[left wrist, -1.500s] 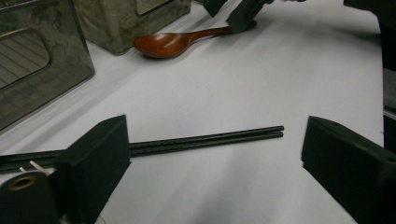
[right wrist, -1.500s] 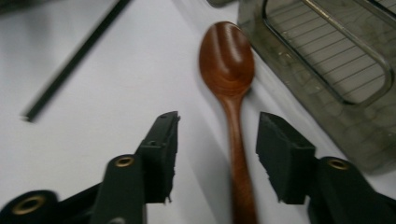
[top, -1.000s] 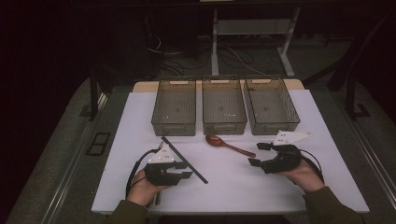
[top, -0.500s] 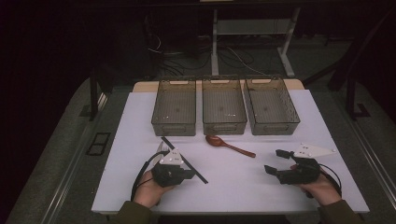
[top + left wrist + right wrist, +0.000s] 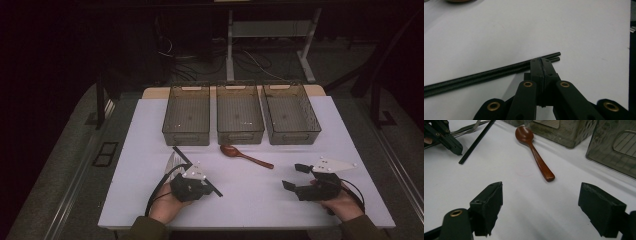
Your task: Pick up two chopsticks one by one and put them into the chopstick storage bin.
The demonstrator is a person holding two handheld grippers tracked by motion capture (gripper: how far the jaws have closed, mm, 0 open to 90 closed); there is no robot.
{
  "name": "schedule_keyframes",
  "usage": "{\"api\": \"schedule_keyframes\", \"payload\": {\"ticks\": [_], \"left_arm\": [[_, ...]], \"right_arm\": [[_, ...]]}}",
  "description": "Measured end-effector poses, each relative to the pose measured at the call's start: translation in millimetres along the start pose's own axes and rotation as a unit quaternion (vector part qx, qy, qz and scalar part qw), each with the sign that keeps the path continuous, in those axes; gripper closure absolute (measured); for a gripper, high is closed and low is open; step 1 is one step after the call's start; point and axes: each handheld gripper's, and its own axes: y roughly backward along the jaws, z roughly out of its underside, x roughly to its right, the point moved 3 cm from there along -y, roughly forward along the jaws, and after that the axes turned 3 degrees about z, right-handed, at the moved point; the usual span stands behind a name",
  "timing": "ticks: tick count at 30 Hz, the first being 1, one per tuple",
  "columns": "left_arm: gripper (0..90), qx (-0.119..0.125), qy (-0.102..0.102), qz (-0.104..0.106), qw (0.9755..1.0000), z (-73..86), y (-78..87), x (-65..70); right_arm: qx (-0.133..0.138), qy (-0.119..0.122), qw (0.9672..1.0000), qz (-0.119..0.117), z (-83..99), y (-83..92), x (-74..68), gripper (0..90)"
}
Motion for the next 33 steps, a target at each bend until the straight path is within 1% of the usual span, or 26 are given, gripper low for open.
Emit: {"api": "schedule_keyframes", "payload": {"ticks": [5, 7, 8, 9, 10, 13, 15, 16, 20, 23, 24, 27, 28, 29, 30, 33], "left_arm": [[89.1, -0.004, -0.006, 0.002, 1.0, -3.7, -5.2, -0.5], [89.1, -0.002, -0.004, 0.004, 1.0, -5.3, -6.9, -1.5], [89.1, -0.004, -0.008, 0.005, 0.9999, -6.1, -7.4, -2.5], [89.1, -0.001, -0.005, 0.006, 1.0, -6.9, -8.5, -2.5], [89.1, -0.004, -0.007, 0.007, 0.9999, -7.7, -8.8, -3.1], [89.1, -0.002, -0.006, 0.006, 1.0, -10.7, -11.4, -4.6], [89.1, -0.004, -0.009, 0.005, 0.9999, -13.2, -13.5, -6.3], [89.1, 0.0, -0.005, 0.006, 1.0, -14.8, -15.3, -6.5], [89.1, -0.002, -0.014, 0.001, 0.9999, -23.1, -21.3, -10.6], [89.1, -0.003, -0.017, 0.002, 0.9999, -28.9, -27.2, -13.0], [89.1, -0.005, -0.021, 0.001, 0.9998, -30.6, -28.2, -14.3], [89.1, -0.004, -0.021, -0.001, 0.9998, -34.5, -31.6, -17.1], [89.1, -0.001, -0.018, -0.001, 0.9998, -35.7, -32.6, -18.0], [89.1, -0.003, -0.02, -0.001, 0.9998, -36.9, -33.2, -19.3], [89.1, 0.001, -0.017, -0.003, 0.9998, -38.4, -34.6, -20.0], [89.1, -0.002, -0.021, -0.004, 0.9998, -43.2, -38.6, -23.2]], "right_arm": [[0.001, 0.002, 1.0, -0.001, 0.0, -0.3, 1.2, 20.0], [0.002, 0.003, 1.0, -0.001, 0.0, -0.6, 1.4, 20.0], [0.001, 0.001, 1.0, -0.002, 0.1, -0.7, 0.9, 20.0], [-0.002, 0.001, 1.0, -0.001, 0.3, -1.0, 0.3, 20.0], [-0.002, 0.001, 1.0, -0.001, 0.3, -1.0, 0.3, 20.0], [-0.003, 0.003, 1.0, -0.002, 0.4, -1.8, 0.0, 20.0], [-0.004, 0.005, 1.0, -0.001, 0.6, -2.1, 0.4, 20.0], [-0.004, 0.005, 1.0, -0.001, 0.8, -2.2, 0.6, 20.0], [-0.004, 0.005, 1.0, -0.001, 0.9, -1.6, 0.6, 20.0], [-0.003, 0.005, 1.0, -0.001, 0.9, -1.5, 0.8, 20.0], [-0.004, 0.004, 1.0, -0.001, 0.9, -1.3, 0.8, 20.0], [-0.003, 0.004, 1.0, -0.001, 0.8, -0.9, 1.1, 20.0], [-0.003, 0.004, 1.0, -0.001, 0.9, -0.9, 1.2, 20.0], [-0.003, 0.004, 1.0, -0.001, 0.9, -0.9, 1.4, 20.0], [-0.003, 0.004, 1.0, -0.001, 0.9, -0.9, 1.5, 20.0], [-0.003, 0.004, 1.0, -0.001, 1.0, -0.9, 1.2, 20.0]]}}
